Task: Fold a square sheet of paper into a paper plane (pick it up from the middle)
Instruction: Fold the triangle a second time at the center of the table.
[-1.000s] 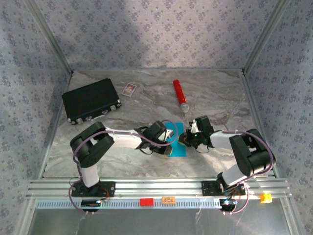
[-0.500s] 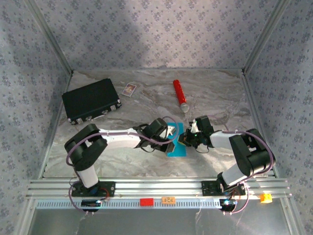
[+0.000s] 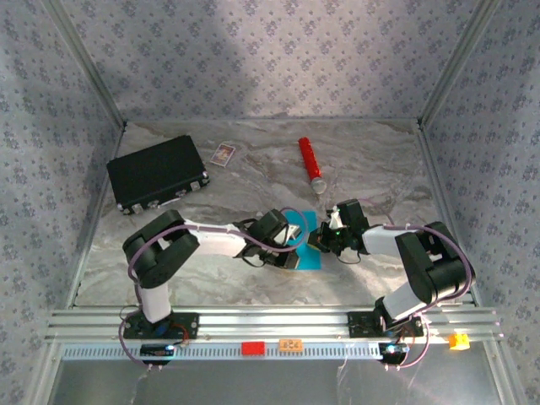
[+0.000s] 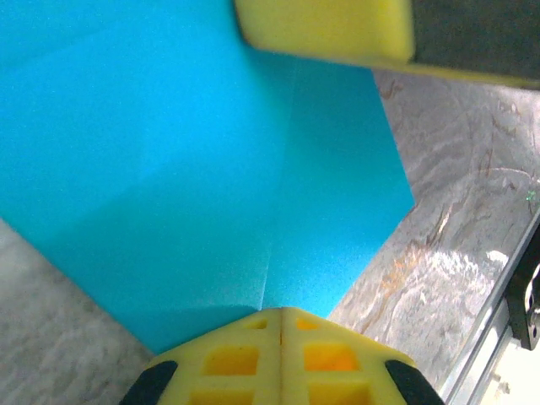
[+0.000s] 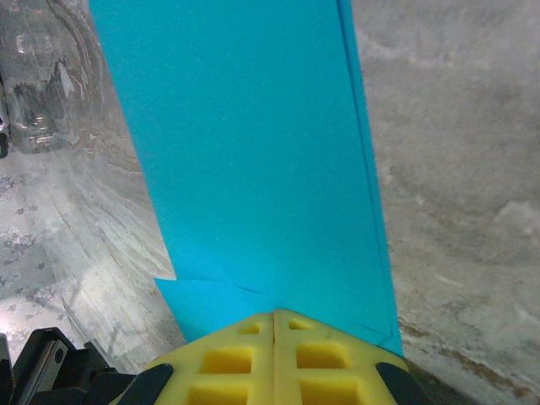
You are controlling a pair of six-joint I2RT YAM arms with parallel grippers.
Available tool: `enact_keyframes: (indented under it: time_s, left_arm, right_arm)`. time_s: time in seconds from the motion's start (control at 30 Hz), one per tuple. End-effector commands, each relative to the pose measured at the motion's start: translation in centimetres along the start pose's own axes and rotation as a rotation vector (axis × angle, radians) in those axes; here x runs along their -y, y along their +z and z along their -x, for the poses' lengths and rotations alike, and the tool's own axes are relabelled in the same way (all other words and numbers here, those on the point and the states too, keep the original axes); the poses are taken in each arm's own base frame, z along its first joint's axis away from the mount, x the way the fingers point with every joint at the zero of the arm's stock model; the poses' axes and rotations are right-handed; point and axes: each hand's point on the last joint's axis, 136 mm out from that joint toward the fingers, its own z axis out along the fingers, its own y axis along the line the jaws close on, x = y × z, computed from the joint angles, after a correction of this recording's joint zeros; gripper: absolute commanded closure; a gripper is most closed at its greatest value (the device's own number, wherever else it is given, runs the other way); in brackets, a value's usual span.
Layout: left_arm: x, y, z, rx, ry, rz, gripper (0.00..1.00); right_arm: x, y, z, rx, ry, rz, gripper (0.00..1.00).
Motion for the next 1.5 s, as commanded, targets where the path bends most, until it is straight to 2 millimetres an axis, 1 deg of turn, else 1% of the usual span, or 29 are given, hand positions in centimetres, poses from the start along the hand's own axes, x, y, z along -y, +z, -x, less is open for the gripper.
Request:
enact_keyframes:
  time_s: [0.0, 0.07, 0.13, 0.27, 0.37, 0.47, 0.63, 0.77, 0.87, 1.0, 1.07, 1.27, 1.47]
  left_arm:
    - [-1.3, -0.4, -2.9, -0.069, -0.041, 0.022, 0.96]
    - [-1.6, -0.3, -3.3, -0.068, -0.053, 0.024, 0.97]
    - [-1.5, -0.2, -3.2, -0.058, -0.055, 0.016, 0.98]
    - [-1.5, 0.0, -3.0, -0.058, -0.050, 0.023, 1.00]
    - [-1.6, 0.0, -3.0, -0.057, -0.048, 0.029, 1.00]
    - [-1.7, 0.0, -2.9, -0.054, -0.050, 0.033, 1.00]
    - [-2.1, 0.0, -2.7, -0.039, -0.053, 0.055, 1.00]
    - [-2.3, -0.1, -2.6, -0.038, -0.053, 0.061, 1.00]
    - [-2.3, 0.0, -2.6, -0.038, -0.055, 0.062, 1.00]
    - [-2.3, 0.1, -2.7, -0.042, -0.059, 0.061, 1.00]
    - [-2.2, 0.1, -2.6, -0.043, -0.058, 0.057, 1.00]
    - [-2.4, 0.2, -2.8, -0.047, -0.060, 0.057, 1.00]
    - [-2.4, 0.3, -2.9, -0.050, -0.063, 0.053, 1.00]
  right_arm:
    - [2.9, -0.2, -0.3, 0.012, 0.055, -0.111, 0.98]
    - [2.4, -0.3, -0.1, 0.018, 0.043, -0.093, 0.97]
    - [1.6, -0.6, 0.2, 0.029, 0.028, -0.071, 0.97]
    - [-0.8, -1.4, 0.7, 0.054, -0.027, -0.021, 0.95]
    - [-2.2, -1.9, 0.2, 0.048, -0.073, 0.001, 0.94]
    - [-2.7, -1.7, -1.1, 0.016, -0.098, 0.000, 0.93]
    - [-2.7, -0.1, -3.7, -0.063, -0.104, 0.012, 0.94]
    - [-1.3, 0.6, -4.5, -0.086, -0.086, -0.030, 0.95]
    - [0.6, 0.6, -4.3, -0.068, -0.061, -0.083, 0.95]
    - [2.2, 0.5, -3.9, -0.062, -0.009, -0.083, 0.96]
    - [2.4, 0.3, -3.5, -0.051, 0.005, -0.074, 0.96]
    - [1.5, -0.6, -1.6, -0.011, -0.005, -0.060, 0.96]
    - [2.1, -1.7, 0.4, 0.055, 0.034, -0.086, 0.95]
